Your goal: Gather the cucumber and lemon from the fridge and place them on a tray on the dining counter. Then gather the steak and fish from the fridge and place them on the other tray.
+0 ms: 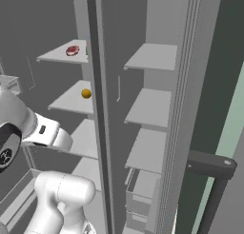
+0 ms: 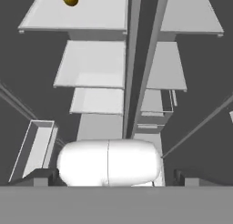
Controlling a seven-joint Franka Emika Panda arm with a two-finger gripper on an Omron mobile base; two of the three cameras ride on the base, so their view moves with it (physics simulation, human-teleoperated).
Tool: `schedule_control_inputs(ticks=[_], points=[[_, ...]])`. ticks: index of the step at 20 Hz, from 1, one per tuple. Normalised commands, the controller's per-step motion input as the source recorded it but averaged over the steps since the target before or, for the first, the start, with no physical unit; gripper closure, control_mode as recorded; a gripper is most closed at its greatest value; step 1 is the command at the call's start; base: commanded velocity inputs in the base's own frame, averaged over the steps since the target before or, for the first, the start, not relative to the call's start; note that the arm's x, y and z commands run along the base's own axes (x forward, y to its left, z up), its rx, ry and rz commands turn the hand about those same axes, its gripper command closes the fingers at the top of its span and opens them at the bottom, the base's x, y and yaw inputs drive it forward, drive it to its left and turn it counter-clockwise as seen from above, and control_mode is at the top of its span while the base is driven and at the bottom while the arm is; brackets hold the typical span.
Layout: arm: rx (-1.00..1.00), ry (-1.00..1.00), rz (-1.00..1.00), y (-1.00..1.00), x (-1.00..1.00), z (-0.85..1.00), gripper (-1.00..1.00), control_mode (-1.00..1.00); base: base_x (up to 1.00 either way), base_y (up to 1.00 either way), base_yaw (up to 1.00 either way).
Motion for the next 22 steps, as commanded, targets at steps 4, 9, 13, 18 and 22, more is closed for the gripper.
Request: schedule_control_inputs(ticks=[4,9,13,18,22], points=[[0.02,0.05,-0.01,0.21,0.93,0.00,-1.00,-1.00,0.00,0.00,0.00],[0.06,-0.02,0.02,0.22,0.77,0.00,-1.00,-1.00,0.00,0.00,0.00],[0.06,-0.12,0.07,0.29,0.59,0.00,-1.00,-1.00,0.00,0.00,0.00],[0.02,-0.16,0.04,0.38,0.63,0.00,-1.00,-1.00,0.00,0.00,0.00],[0.00,-0.13,0.01,0.28,0.64,0.00,-1.00,-1.00,0.00,0.00,0.00]])
